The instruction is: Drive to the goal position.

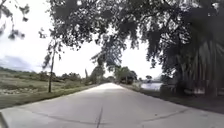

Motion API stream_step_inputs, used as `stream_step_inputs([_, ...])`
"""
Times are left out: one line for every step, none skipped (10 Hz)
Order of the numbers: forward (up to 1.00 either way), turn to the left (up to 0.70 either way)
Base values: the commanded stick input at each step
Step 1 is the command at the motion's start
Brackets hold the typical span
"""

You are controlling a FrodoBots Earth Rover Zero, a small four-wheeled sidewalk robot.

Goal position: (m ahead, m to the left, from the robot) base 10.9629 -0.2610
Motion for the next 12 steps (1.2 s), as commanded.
stream_step_inputs([0.85,0.00])
stream_step_inputs([0.85,0.00])
stream_step_inputs([0.85,0.00])
stream_step_inputs([0.85,0.00])
stream_step_inputs([0.85,0.00])
stream_step_inputs([0.85,0.00])
stream_step_inputs([0.85,0.00])
stream_step_inputs([0.85,0.00])
stream_step_inputs([0.85,0.00])
stream_step_inputs([0.85,0.00])
stream_step_inputs([0.85,0.00])
stream_step_inputs([0.85,0.00])
